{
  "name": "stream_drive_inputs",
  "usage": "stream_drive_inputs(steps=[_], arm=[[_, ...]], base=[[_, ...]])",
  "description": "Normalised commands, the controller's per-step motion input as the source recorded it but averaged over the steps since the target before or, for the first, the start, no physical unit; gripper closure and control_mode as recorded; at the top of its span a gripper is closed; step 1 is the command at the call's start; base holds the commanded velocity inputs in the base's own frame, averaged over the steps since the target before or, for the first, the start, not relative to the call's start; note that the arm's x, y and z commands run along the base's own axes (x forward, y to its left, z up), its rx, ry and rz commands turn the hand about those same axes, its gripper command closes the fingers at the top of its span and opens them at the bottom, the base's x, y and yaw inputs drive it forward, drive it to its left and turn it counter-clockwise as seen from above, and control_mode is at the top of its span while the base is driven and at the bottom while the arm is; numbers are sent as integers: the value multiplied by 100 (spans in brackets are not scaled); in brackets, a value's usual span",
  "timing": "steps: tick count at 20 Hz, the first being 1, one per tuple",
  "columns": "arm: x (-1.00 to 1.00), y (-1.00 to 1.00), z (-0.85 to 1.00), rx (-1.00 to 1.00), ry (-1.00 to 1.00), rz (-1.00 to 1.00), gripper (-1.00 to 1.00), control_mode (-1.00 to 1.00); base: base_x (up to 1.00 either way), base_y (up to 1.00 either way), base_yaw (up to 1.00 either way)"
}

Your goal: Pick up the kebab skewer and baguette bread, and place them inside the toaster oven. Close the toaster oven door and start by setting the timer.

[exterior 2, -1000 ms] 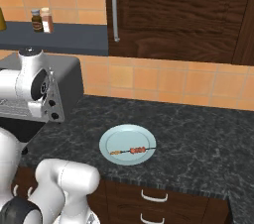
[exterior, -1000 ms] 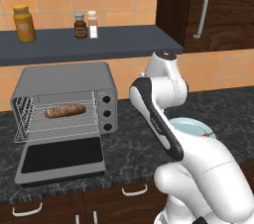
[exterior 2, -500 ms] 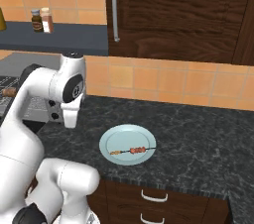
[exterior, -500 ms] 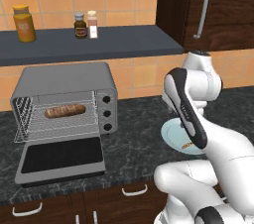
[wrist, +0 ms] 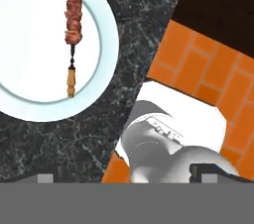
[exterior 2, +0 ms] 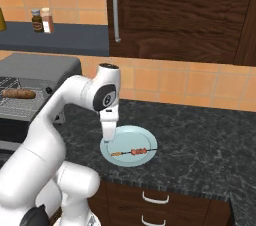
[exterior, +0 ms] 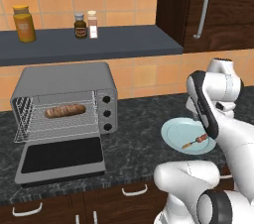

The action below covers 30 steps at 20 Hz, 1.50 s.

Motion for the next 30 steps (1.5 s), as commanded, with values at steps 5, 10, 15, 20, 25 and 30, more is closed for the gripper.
stream_drive_inputs(steps=[5, 10, 15, 20, 25, 30], arm=[[45, -57, -43, 2, 3, 5, -100, -100], [59, -34, -64, 0, 0, 0, -100, -100], [55, -32, -71, 0, 0, 0, -100, -100], [41, -24, -55, 0, 0, 0, -100, -100], [33, -12, -50, 0, 0, 0, -100, -100], [14, 0, -47, 0, 1, 0, -100, -100]], base=[[0, 0, 0], [0, 0, 0], [0, 0, 0], [0, 0, 0], [0, 0, 0], [0, 0, 0]])
